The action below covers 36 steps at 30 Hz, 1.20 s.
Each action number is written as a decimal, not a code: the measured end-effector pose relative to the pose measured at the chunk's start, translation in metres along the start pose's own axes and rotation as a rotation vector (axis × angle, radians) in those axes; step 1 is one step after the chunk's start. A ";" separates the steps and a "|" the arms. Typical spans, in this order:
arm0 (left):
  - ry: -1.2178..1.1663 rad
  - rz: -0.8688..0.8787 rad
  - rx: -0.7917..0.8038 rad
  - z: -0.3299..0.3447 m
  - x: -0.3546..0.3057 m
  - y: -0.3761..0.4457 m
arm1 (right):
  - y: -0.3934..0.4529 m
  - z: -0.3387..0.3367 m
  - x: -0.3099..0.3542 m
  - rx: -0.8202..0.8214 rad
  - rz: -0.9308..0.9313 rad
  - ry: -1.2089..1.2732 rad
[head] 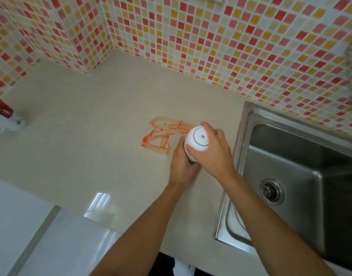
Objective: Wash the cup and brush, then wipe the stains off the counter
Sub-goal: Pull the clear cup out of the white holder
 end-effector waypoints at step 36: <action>0.025 -0.014 -0.038 -0.013 -0.014 -0.004 | -0.056 -0.019 -0.131 0.119 0.783 1.294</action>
Point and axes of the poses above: each hand's wrist, its own y-axis towards the middle knuckle, its own z-axis out of the palm, x = y × z, the point moved 6 cm from there along y, towards the middle knuckle, and after that the axes turned 8 degrees about -x, right-handed, at the moved point
